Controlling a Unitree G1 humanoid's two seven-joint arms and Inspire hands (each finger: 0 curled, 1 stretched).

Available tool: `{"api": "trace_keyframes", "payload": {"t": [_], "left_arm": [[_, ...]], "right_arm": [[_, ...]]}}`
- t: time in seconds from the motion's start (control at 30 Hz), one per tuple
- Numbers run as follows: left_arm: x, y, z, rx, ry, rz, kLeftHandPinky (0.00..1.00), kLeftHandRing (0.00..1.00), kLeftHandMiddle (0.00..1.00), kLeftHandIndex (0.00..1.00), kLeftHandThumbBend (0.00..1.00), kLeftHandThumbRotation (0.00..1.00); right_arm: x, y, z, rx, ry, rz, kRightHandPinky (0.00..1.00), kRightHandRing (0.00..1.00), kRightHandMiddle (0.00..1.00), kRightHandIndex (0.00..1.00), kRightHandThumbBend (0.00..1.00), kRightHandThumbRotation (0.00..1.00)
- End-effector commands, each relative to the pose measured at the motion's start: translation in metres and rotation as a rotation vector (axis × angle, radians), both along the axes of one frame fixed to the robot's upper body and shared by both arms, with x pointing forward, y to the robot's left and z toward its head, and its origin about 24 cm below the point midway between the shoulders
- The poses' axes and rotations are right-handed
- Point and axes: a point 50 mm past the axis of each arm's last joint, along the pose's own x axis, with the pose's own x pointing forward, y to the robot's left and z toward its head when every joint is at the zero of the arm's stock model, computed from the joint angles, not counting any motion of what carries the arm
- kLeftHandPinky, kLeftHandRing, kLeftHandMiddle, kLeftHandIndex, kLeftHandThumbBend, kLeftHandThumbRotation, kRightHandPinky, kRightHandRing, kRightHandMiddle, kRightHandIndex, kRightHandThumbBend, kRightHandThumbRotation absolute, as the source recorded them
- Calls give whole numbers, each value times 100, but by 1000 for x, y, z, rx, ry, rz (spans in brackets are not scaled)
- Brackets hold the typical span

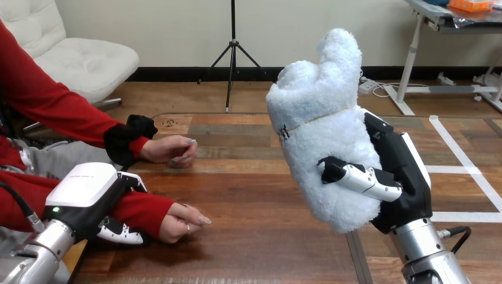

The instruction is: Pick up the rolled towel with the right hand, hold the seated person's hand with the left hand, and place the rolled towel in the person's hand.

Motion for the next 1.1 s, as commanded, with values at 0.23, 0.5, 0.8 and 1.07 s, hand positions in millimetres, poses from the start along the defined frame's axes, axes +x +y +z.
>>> {"api": "trace_keyframes", "payload": {"t": [0.23, 0.5, 0.8, 1.07], "left_arm": [[7, -6, 5, 30, -22, -36, 38, 39, 43, 46, 82, 11], [7, -6, 6, 26, -35, -42, 34, 36, 40, 43, 79, 6], [7, -8, 8, 10, -48, -50, 33, 35, 39, 41, 76, 2], [7, -9, 10, -8, -61, -59, 34, 35, 39, 40, 74, 1]], "right_arm": [[8, 5, 30, 39, -125, 25, 0, 0, 4, 4, 40, 0], [8, 5, 30, 41, -120, 24, 0, 0, 4, 4, 40, 0], [7, 5, 31, 60, -117, 34, 0, 0, 4, 4, 39, 0], [8, 5, 30, 67, -116, 44, 0, 0, 4, 4, 38, 0]]}}
